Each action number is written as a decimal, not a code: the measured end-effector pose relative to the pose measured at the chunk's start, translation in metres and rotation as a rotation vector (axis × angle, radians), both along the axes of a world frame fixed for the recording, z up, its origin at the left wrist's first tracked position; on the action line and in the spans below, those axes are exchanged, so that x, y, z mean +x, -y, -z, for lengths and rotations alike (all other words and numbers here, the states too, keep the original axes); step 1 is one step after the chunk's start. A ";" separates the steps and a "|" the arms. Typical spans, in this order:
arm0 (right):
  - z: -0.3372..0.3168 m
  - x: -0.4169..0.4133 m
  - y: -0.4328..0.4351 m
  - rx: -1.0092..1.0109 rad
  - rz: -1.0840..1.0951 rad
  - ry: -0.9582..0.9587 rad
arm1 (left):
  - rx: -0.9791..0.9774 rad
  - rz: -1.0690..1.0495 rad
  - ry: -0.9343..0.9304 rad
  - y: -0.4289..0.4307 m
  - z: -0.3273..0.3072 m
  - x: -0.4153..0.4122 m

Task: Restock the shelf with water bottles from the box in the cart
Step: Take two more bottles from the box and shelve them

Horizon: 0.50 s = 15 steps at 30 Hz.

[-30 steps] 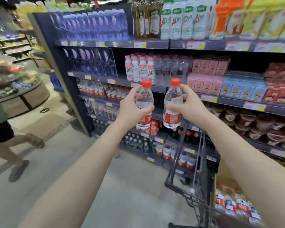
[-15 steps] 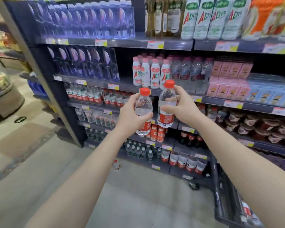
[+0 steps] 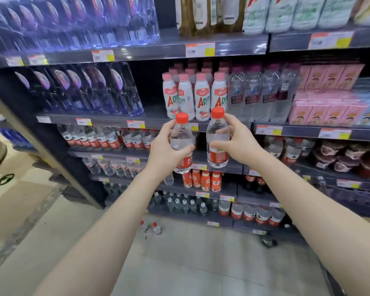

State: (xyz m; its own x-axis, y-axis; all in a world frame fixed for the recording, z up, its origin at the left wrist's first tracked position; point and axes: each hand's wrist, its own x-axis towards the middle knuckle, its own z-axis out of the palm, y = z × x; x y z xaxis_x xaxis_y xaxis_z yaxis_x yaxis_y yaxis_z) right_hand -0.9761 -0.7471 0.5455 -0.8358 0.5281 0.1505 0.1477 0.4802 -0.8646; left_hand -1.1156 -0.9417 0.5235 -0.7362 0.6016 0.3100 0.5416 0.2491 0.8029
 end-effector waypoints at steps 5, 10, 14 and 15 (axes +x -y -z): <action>0.018 -0.029 0.005 -0.033 0.008 -0.002 | -0.035 0.065 0.008 -0.004 0.014 -0.042; 0.052 -0.055 0.017 -0.099 0.072 0.029 | -0.064 0.170 0.053 -0.002 0.041 -0.081; 0.091 -0.074 0.023 -0.131 0.111 0.025 | -0.092 0.270 0.074 -0.002 0.080 -0.109; 0.102 -0.079 0.025 -0.140 0.121 0.020 | -0.089 0.276 0.082 -0.002 0.092 -0.116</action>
State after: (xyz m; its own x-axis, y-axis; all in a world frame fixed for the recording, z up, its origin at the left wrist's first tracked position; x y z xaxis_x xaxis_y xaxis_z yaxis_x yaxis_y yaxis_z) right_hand -1.0556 -0.7716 0.4435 -0.7671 0.6393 0.0525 0.2151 0.3334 -0.9179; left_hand -1.2311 -0.9393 0.4318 -0.5615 0.8046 0.1933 0.5325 0.1726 0.8286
